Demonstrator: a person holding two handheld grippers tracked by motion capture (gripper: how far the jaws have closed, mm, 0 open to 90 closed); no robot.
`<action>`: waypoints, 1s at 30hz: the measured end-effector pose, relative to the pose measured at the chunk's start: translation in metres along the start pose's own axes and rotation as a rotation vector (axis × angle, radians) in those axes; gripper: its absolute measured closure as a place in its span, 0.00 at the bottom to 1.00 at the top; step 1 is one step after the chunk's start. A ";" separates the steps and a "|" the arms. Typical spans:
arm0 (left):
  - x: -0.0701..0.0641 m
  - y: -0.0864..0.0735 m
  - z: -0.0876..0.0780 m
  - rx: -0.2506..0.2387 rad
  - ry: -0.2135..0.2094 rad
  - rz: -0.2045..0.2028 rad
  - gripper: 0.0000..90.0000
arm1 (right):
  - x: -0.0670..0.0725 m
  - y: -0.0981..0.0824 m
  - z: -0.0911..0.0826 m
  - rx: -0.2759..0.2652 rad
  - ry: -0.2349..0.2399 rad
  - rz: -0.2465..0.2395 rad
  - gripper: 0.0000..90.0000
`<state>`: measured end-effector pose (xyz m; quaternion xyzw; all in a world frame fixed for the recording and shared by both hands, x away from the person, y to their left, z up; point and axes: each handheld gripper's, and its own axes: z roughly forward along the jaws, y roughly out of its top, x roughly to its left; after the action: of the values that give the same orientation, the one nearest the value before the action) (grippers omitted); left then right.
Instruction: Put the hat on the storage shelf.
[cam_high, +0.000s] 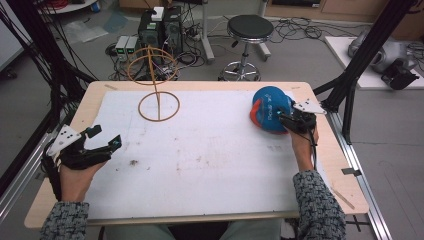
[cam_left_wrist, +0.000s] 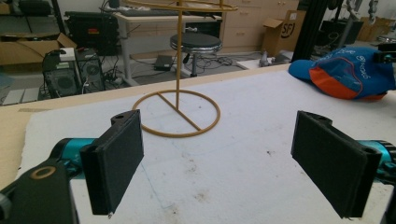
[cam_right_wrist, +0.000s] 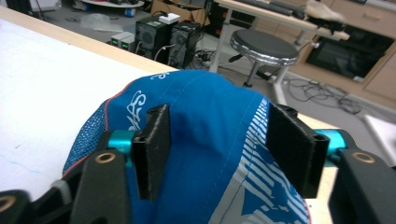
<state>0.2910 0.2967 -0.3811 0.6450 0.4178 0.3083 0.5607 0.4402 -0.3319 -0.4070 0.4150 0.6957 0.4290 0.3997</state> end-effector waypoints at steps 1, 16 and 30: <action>0.000 0.000 0.000 0.000 -0.001 0.000 0.19 | -0.002 -0.001 0.000 -0.002 0.001 0.015 0.53; 0.001 0.000 -0.001 0.001 0.001 0.001 0.19 | -0.006 0.000 0.000 0.011 0.012 0.017 0.95; 0.003 0.001 -0.002 -0.002 0.006 -0.001 0.19 | -0.002 0.030 0.002 -0.033 0.050 0.153 0.99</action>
<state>0.2906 0.3001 -0.3799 0.6433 0.4196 0.3105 0.5601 0.4499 -0.3247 -0.3791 0.4493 0.6646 0.4800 0.3550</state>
